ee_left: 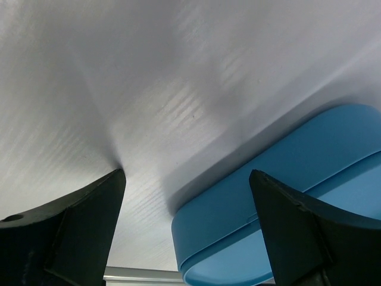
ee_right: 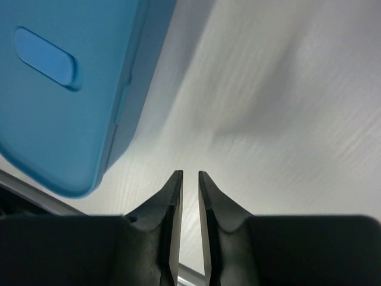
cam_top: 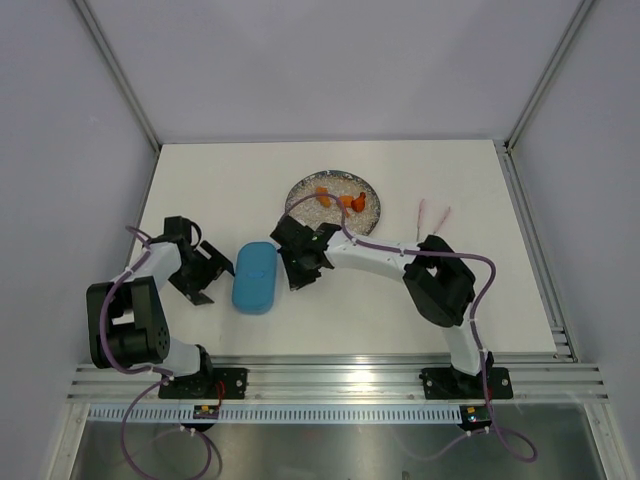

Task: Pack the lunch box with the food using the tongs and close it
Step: Close the box lid on the packing box.

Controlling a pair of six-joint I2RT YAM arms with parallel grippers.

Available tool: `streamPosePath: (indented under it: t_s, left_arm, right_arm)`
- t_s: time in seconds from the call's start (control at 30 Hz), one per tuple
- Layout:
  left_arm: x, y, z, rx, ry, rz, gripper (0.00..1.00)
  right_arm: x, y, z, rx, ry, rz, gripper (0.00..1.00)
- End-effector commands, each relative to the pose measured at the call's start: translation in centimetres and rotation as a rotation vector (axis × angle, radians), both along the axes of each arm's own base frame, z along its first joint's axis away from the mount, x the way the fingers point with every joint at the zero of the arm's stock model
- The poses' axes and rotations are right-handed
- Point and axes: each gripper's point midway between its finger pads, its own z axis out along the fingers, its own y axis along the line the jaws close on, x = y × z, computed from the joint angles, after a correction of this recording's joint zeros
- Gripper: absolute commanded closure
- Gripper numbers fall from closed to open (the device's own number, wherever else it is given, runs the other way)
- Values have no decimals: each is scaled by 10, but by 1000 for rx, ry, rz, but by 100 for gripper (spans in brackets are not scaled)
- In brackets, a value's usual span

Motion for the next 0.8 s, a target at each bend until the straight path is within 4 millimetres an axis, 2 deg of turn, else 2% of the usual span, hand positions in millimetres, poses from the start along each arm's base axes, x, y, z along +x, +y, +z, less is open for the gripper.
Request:
streamPosePath:
  t_s: [0.0, 0.07, 0.17, 0.37, 0.4, 0.47, 0.5, 0.57, 0.63, 0.67, 0.7, 0.77]
  left_arm:
    - [-2, -18, -1, -33, -33, -13, 11]
    - [0, -25, -2, -48, -54, -13, 11]
    - [-3, -38, -6, -64, -45, -38, 11]
    - [-1, -46, -1, -80, -61, -62, 11]
    - [1, -45, 1, -77, -70, -65, 11]
    - [3, -43, 2, -62, -68, -80, 10]
    - [4, -39, 1, -42, -66, -81, 10]
    - [6, -32, 4, -24, -52, -84, 10]
    - [7, -25, 7, -9, -55, -74, 10]
    - [8, -21, 10, 1, -66, -75, 9]
    - [10, -15, 14, 22, -82, -62, 8]
    - [14, -7, 22, 47, -105, -53, 7]
  right_arm:
    - [10, -8, 31, 141, 0, -71, 76]
    - [10, -19, 25, 117, -1, -86, 76]
    - [4, -26, 24, 105, 7, -81, 76]
    - [8, -26, 31, 107, -14, -90, 75]
    - [9, -25, 26, 94, -8, -86, 75]
    - [15, -16, 34, 99, -17, -66, 74]
    - [16, -13, 25, 82, -7, -57, 74]
    - [22, -5, 32, 87, -19, -39, 74]
    - [24, -1, 26, 76, -11, -30, 73]
    - [27, 6, 31, 95, -13, -22, 73]
    - [26, 9, 27, 91, -6, -16, 73]
    - [28, 10, 27, 79, -14, -18, 73]
